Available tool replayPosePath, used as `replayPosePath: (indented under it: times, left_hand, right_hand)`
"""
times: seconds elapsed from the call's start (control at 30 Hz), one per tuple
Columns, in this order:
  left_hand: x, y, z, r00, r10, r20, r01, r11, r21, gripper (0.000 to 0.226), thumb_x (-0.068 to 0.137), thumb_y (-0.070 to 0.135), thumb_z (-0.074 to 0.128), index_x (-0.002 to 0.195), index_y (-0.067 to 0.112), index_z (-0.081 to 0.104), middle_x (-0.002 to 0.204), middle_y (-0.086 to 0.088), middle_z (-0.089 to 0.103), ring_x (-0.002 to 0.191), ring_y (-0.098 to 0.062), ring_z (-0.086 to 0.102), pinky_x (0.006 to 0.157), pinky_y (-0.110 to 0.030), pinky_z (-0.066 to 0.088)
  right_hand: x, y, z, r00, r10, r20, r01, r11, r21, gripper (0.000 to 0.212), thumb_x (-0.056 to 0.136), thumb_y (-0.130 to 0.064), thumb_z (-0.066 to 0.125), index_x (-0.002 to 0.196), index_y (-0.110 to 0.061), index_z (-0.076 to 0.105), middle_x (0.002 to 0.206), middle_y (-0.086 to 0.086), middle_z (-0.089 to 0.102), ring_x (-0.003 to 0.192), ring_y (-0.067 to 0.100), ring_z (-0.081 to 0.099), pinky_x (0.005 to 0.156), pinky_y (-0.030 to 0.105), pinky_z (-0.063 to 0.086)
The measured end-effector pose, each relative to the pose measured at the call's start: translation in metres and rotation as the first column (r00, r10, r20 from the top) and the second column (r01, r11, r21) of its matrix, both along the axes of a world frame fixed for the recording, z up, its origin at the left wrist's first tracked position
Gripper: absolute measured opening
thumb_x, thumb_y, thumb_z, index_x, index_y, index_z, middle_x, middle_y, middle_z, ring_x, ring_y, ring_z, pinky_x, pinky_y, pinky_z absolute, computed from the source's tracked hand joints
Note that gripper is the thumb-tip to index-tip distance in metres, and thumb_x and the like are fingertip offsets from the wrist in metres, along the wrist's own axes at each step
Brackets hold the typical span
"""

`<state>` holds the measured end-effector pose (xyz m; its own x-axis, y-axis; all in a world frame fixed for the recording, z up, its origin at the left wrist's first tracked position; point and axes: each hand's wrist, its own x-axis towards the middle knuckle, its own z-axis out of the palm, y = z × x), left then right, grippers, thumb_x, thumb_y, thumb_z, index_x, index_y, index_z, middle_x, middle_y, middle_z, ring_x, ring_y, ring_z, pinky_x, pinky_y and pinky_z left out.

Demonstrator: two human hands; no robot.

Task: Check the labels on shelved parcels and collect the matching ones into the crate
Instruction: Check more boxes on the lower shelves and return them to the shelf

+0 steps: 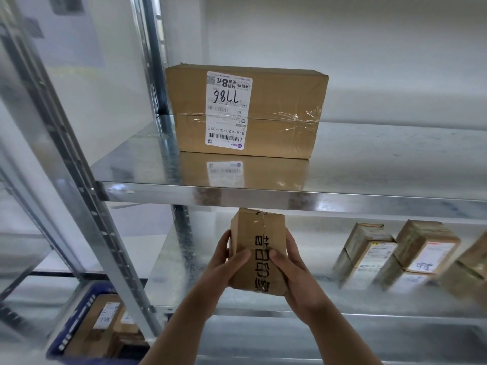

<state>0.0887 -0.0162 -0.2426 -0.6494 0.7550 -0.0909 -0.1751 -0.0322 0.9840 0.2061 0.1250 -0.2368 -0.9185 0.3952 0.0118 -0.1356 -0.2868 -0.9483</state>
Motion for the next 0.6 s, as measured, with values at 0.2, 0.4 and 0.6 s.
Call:
replayPosePath:
  times: [0.2, 0.4, 0.6]
  left_hand:
    - [0.001, -0.001, 0.003, 1.000, -0.021, 0.023, 0.020, 1.000, 0.007, 0.090, 0.063, 0.054, 0.077, 0.145, 0.039, 0.045, 0.119, -0.003, 0.075, 0.105, -0.023, 0.075, 0.082, -0.045, 0.064]
    - [0.004, 0.000, 0.001, 1.000, -0.011, 0.009, 0.010, 0.998, 0.056, 0.080, 0.075, 0.051, 0.071, 0.149, 0.036, 0.046, 0.124, -0.005, 0.074, 0.112, -0.028, 0.073, 0.093, -0.056, 0.060]
    - [0.006, 0.001, 0.000, 1.000, 0.029, 0.009, -0.029, 0.999, 0.028, 0.045, 0.093, 0.044, 0.061, 0.137, 0.036, 0.060, 0.121, -0.001, 0.075, 0.111, -0.025, 0.073, 0.085, -0.047, 0.063]
  right_hand:
    - [0.003, -0.003, 0.003, 1.000, 0.029, 0.002, -0.030, 0.997, 0.065, 0.056, 0.100, -0.025, 0.056, 0.154, -0.029, 0.043, 0.140, 0.014, 0.066, 0.127, 0.039, 0.065, 0.102, 0.062, 0.055]
    - [0.003, -0.006, 0.009, 1.000, 0.002, 0.015, -0.004, 0.993, 0.120, 0.058, 0.098, -0.025, 0.058, 0.154, -0.030, 0.043, 0.137, 0.014, 0.068, 0.125, 0.038, 0.067, 0.100, 0.061, 0.057]
    - [0.007, -0.004, 0.010, 0.991, -0.049, 0.128, 0.017, 0.969, 0.246, 0.041, 0.102, -0.053, 0.056, 0.138, -0.034, 0.059, 0.128, -0.005, 0.074, 0.124, 0.020, 0.068, 0.097, 0.036, 0.059]
